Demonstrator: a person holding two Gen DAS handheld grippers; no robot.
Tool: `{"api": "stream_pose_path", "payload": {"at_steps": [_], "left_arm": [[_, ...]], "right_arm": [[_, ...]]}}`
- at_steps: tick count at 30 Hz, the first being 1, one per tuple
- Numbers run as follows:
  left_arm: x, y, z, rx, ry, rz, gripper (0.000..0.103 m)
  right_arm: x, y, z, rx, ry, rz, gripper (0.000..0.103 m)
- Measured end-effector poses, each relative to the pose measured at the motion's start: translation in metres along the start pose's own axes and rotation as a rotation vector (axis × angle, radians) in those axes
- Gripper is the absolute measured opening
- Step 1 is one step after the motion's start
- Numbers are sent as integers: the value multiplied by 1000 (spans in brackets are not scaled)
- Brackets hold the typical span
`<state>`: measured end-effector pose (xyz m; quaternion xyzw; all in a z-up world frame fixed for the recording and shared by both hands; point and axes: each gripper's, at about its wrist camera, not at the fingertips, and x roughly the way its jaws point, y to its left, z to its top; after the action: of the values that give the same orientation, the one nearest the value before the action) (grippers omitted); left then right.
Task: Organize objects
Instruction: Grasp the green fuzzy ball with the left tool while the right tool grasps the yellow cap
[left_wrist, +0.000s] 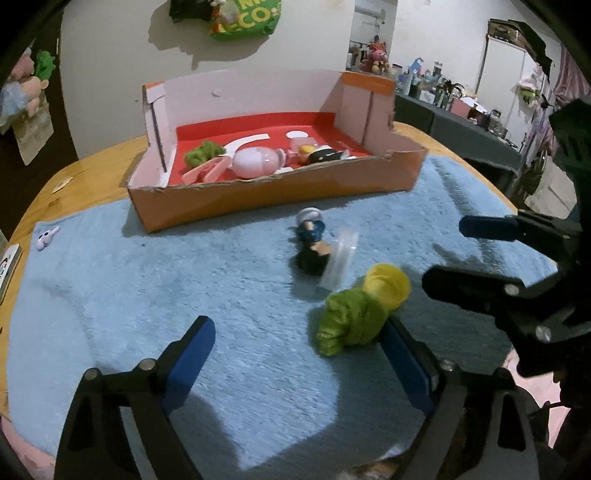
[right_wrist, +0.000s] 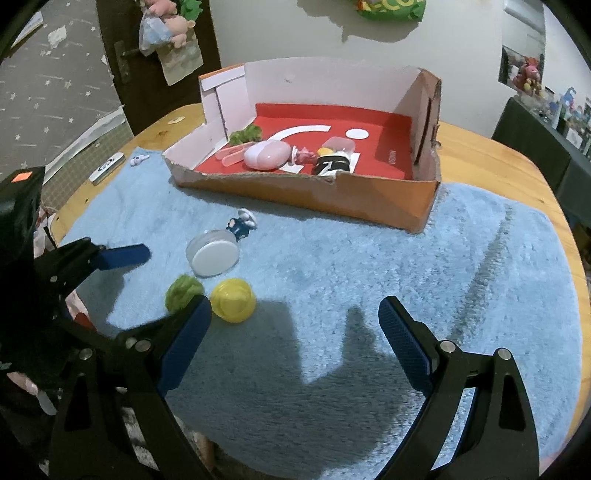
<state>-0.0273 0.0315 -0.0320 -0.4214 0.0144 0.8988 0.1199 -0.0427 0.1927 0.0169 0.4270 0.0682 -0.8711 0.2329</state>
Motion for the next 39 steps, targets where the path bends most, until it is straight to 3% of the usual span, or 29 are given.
{"api": "stream_pose_path", "payload": {"at_steps": [5,9,12,17,22,31,37,39], "left_arm": [[-1,5,0,16,-19,39,89],[-2,12,0,7,-26,26,83],[-4,13,0,24,-40,20,75],[-3,15,5,42,-58,9,66],[0,19,9,34,-60,-9,65],[12,8,12,50,-45,-20,55],[12,11,13,39,-50,-21,33],[11,14,13,24,-50,-34,33]], "right_arm": [[8,8,0,-18,4,5,92],[13,12,1,-35,12,3,91],[18,14,1,-42,31,11,82],[27,20,2,-64,50,16,77],[37,28,2,-110,63,1,73],[34,23,2,-128,23,-22,39],[34,21,3,-111,14,3,29],[33,21,2,-105,12,9,29]]}}
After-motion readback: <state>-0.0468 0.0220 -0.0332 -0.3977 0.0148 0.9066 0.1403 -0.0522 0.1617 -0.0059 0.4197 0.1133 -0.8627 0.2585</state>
